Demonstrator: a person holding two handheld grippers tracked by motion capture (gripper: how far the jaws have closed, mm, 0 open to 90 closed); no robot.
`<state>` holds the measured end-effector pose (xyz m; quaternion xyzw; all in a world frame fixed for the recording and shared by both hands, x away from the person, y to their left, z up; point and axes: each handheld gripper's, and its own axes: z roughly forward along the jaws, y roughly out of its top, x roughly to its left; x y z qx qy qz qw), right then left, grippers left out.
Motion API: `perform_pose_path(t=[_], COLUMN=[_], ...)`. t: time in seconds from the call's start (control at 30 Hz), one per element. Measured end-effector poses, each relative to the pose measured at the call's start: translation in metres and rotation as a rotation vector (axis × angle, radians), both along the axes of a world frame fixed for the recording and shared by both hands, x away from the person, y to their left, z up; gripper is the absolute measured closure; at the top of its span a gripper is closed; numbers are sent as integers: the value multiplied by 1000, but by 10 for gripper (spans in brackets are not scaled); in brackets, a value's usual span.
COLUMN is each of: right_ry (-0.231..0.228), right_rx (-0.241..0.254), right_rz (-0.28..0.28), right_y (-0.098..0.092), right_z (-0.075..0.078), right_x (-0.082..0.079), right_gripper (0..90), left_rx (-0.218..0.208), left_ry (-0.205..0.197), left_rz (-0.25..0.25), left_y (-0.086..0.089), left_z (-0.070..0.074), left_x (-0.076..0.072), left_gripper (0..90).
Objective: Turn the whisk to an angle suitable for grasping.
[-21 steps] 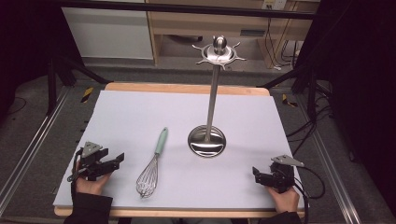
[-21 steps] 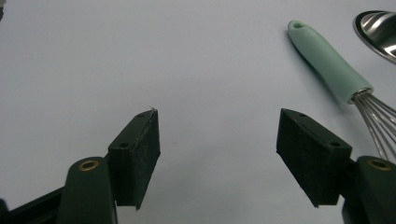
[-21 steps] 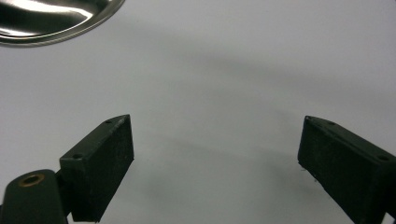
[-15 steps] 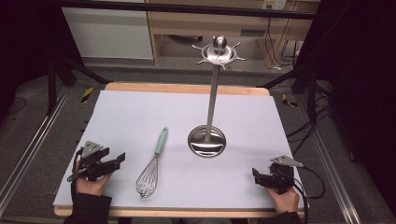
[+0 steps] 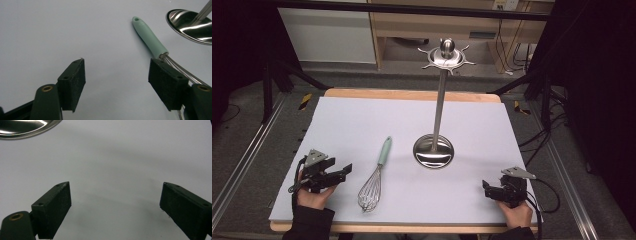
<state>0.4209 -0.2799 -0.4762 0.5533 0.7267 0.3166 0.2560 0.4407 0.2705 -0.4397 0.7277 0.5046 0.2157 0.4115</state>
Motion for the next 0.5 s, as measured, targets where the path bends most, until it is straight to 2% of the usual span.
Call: perform_pose_path(t=[0.03,0.3,0.5], right_ry=[0,-8,-9], right_rx=[0,4,13], right_rz=[-1,-8,-12], right_y=[0,0,1], right_z=[0,1,2], right_x=[0,0,-1], right_gripper=[107,106,107], left_rx=[10,5,2], left_ry=[1,-11,-25], left_rz=[-9,-49,-63], left_y=[-1,-13,-17], left_z=[1,15,28], left_x=[0,3,5], left_gripper=[292,291,290])
